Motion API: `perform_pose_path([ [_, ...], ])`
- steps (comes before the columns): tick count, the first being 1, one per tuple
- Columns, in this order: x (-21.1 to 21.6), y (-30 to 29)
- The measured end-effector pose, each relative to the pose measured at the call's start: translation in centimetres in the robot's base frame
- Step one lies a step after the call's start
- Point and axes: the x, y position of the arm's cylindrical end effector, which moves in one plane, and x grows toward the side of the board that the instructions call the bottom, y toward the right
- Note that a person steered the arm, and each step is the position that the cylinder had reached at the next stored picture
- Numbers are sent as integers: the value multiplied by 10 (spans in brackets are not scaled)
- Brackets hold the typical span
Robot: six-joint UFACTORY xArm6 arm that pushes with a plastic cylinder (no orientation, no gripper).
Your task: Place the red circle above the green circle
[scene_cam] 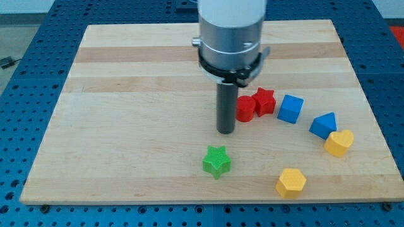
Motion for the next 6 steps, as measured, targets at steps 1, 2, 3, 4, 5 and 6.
perform_pose_path([
  [1,6,36],
  [2,-6,53],
  [3,-41,52],
  [4,-74,25],
  [5,-80,-23],
  [6,-80,-22],
])
